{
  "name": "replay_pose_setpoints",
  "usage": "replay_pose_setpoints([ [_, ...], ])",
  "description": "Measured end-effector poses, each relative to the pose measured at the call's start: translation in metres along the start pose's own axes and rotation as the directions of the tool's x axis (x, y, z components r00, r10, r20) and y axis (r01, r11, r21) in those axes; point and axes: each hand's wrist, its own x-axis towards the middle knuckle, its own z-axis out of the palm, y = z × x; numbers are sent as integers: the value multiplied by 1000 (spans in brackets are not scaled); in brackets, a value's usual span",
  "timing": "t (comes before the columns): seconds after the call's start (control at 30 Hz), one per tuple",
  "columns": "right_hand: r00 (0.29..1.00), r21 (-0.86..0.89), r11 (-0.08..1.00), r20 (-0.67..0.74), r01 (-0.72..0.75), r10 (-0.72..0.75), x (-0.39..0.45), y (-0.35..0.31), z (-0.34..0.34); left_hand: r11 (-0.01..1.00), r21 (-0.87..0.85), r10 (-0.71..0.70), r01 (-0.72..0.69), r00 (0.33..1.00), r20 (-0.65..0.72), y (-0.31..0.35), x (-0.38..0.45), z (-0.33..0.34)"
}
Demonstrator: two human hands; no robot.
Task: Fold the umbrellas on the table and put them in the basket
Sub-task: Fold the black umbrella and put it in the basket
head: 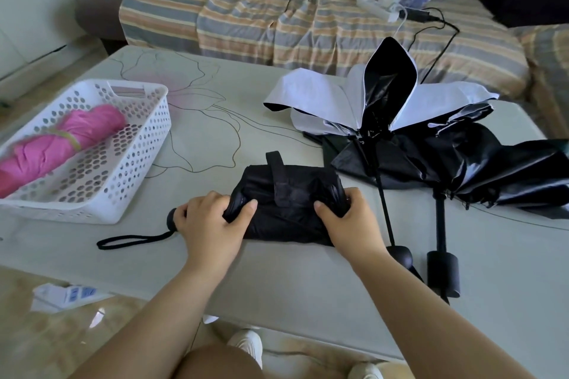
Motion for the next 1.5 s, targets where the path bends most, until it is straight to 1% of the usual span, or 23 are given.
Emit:
replay_pose_setpoints([
  [0.13,996,-25,997,-50,-72,71,-2,-7,2,998,4,-67,67,998,-22,3,-1,6],
  [0.17,996,-109,994,-86,-33,23,-3,-8,0,997,-1,-76,76,997,-14,2,-1,7],
  [0.2,983,-221,971,-137,90,-123,-6,-10,-3,997,-6,-80,80,997,-11,2,-2,7],
  [0.23,920,-325,902,-173,284,-352,-11,-14,-5,997,-13,-81,81,997,-7,2,-1,6],
  [0.27,801,-384,778,-141,498,-582,-17,-19,-7,996,-19,-84,84,996,-3,2,-1,5],
  [0.3,678,-405,631,-37,661,-734,-22,-19,-6,996,-13,-84,84,996,2,3,-1,4],
  [0.33,575,-422,484,115,767,-810,-27,-16,-3,997,-2,-83,83,997,5,3,0,4],
  [0.37,505,-459,354,264,815,-821,-29,-10,3,997,4,-79,79,997,1,4,0,5],
  [0.4,494,-508,271,378,818,-783,-28,-3,9,997,4,-74,74,997,-7,3,0,5],
  [0.43,524,-554,241,435,797,-732,-25,4,15,997,0,-71,71,997,-18,4,-1,5],
  [0.5,602,-566,313,445,763,-663,-17,10,20,998,-2,-70,70,997,-28,5,-3,3],
  [0.57,647,-559,377,431,739,-628,-13,8,22,998,8,-64,64,997,-31,7,-4,1],
  [0.73,748,-558,500,463,663,-475,-16,-16,19,997,23,-80,77,991,112,8,0,-11],
  [0.8,756,-558,510,499,654,-423,-15,-18,17,986,109,122,-125,992,31,10,2,-22],
  [0.83,767,-566,519,501,641,-401,-13,-19,16,946,163,284,-281,959,4,16,2,-28],
  [0.9,767,-564,521,490,641,-413,-13,-17,18,793,171,576,-585,811,106,25,1,-32],
  [0.97,766,-560,522,489,643,-418,-14,-18,18,672,125,674,-730,673,305,26,-5,-28],
  [1.03,767,-562,522,483,641,-422,-15,-18,17,663,136,626,-736,644,439,22,-8,-19],
  [1.2,820,-575,591,465,566,-333,-1,-25,9,698,158,549,-698,664,507,29,9,-14],
  [1.27,824,-588,588,486,556,-293,5,-29,4,770,135,445,-623,677,587,34,17,-15],
  [1.3,822,-598,579,501,554,-270,7,-30,4,779,135,446,-612,692,567,33,18,-14],
  [1.4,822,-672,496,543,549,-175,14,-32,9,715,123,522,-688,643,561,31,13,-13],
  [1.5,825,-730,397,544,556,-154,19,-33,15,713,121,545,-691,654,525,27,9,-12],
])
